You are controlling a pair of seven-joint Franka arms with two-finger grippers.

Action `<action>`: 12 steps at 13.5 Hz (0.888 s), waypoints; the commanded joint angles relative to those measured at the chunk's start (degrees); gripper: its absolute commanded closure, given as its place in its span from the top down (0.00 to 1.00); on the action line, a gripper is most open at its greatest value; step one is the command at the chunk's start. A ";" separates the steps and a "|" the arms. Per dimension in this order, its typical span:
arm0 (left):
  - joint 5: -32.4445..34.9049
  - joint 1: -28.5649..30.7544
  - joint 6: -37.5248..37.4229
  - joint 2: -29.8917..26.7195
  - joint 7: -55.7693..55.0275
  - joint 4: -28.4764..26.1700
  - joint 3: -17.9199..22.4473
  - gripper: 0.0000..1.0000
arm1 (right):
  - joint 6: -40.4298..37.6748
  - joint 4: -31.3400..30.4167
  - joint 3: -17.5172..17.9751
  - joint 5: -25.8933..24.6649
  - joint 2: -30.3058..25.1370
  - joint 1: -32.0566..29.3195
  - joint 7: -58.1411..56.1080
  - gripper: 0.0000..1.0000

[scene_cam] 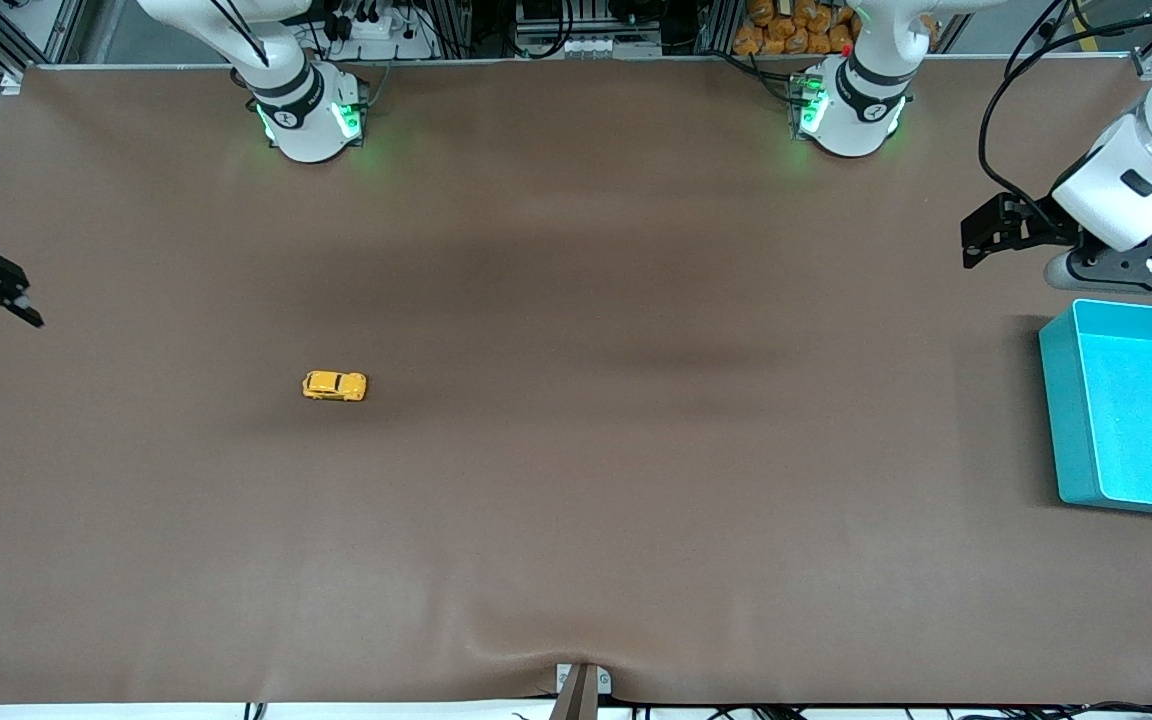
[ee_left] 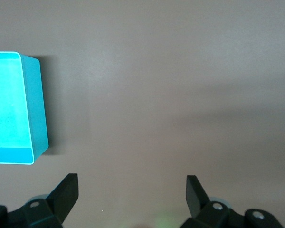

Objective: Wind and store yellow beetle car

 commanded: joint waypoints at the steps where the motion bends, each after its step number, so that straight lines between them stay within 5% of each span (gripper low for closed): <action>1: 0.87 -0.07 0.25 0.04 0.30 0.14 -0.12 1.00 | -9.41 3.93 0.47 -1.05 0.01 -0.58 18.29 1.00; 7: 0.78 0.01 0.25 0.04 -0.57 0.23 -0.04 1.00 | -17.21 5.45 2.57 -1.57 -1.57 -1.63 29.57 1.00; 12: 0.78 0.10 -0.19 -0.05 -0.66 0.14 -0.12 1.00 | -17.13 5.01 8.36 -3.77 -3.95 -5.75 34.85 1.00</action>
